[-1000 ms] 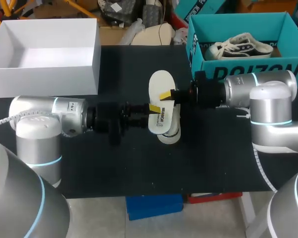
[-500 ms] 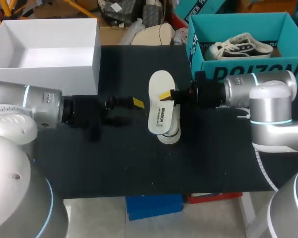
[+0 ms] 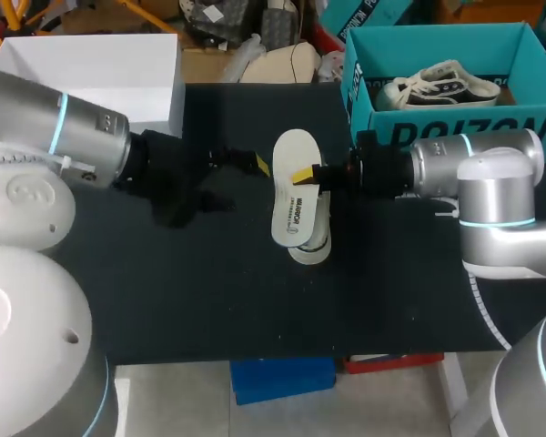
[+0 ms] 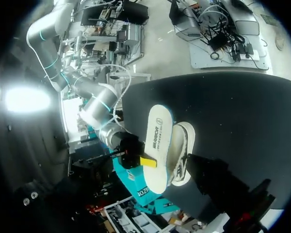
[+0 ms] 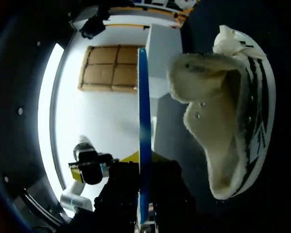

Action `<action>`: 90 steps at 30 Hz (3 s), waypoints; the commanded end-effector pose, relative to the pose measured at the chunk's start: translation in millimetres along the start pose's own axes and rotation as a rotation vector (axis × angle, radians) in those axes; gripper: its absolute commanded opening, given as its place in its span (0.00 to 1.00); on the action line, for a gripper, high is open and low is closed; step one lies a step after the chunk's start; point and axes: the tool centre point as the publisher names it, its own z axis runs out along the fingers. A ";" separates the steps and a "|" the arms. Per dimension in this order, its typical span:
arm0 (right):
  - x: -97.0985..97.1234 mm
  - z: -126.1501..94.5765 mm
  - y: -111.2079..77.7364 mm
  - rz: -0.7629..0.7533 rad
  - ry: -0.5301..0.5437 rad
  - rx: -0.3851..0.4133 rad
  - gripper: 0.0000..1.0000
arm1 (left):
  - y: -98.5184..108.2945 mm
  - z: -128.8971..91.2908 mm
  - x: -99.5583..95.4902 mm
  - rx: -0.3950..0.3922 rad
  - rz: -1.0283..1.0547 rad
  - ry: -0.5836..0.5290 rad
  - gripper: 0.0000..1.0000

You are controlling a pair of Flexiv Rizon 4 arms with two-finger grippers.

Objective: Take the shoe out of the shoebox, open the shoe tongue, remove and reinsert the insole, then place the shoe into the shoebox

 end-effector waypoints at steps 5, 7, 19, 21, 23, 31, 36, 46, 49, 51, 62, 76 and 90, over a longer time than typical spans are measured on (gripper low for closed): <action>-0.3 1.3 -0.1 0.000 -0.001 -0.003 0.00 | 4.5 8.9 -20.0 -0.030 0.039 0.450 1.00; -0.3 1.3 -0.1 0.000 -0.001 -0.003 0.00 | 4.5 8.9 -20.0 -0.030 0.039 0.450 1.00; -0.3 1.3 -0.1 0.000 -0.001 -0.003 0.00 | 4.5 8.9 -20.0 -0.030 0.039 0.450 1.00; -0.3 1.3 -0.1 0.000 -0.001 -0.003 0.00 | 4.5 8.9 -20.0 -0.030 0.039 0.450 1.00; -0.3 1.3 -0.1 0.000 -0.001 -0.003 0.00 | 1.7 11.6 -22.9 0.006 0.017 0.494 1.00; -0.3 1.3 -0.1 0.000 -0.001 -0.003 0.00 | -4.3 16.9 -34.6 0.099 0.038 0.640 1.00; -0.3 1.3 -0.1 0.000 -0.001 -0.003 0.00 | -7.0 16.6 -36.8 0.097 0.070 0.708 1.00; -0.3 1.3 -0.1 0.000 -0.001 -0.003 0.00 | -14.2 28.2 -25.6 0.117 0.029 0.727 1.00; -0.3 1.3 -0.1 0.000 -0.001 -0.003 0.00 | -15.8 35.6 -21.1 0.136 0.015 0.730 1.00; -0.3 1.3 -0.1 0.000 -0.001 -0.003 0.00 | -16.9 40.9 -19.0 0.164 -0.003 0.728 1.00; -0.3 1.3 -0.1 0.000 -0.001 -0.003 0.00 | -12.7 62.4 -12.4 0.202 -0.014 0.801 1.00; -0.3 1.3 -0.1 0.000 -0.001 -0.003 0.00 | 2.3 75.7 -9.8 0.191 0.003 0.837 1.00; -0.3 1.3 -0.1 0.000 -0.001 -0.003 0.00 | 48.6 76.3 -15.9 0.173 -0.003 0.843 1.00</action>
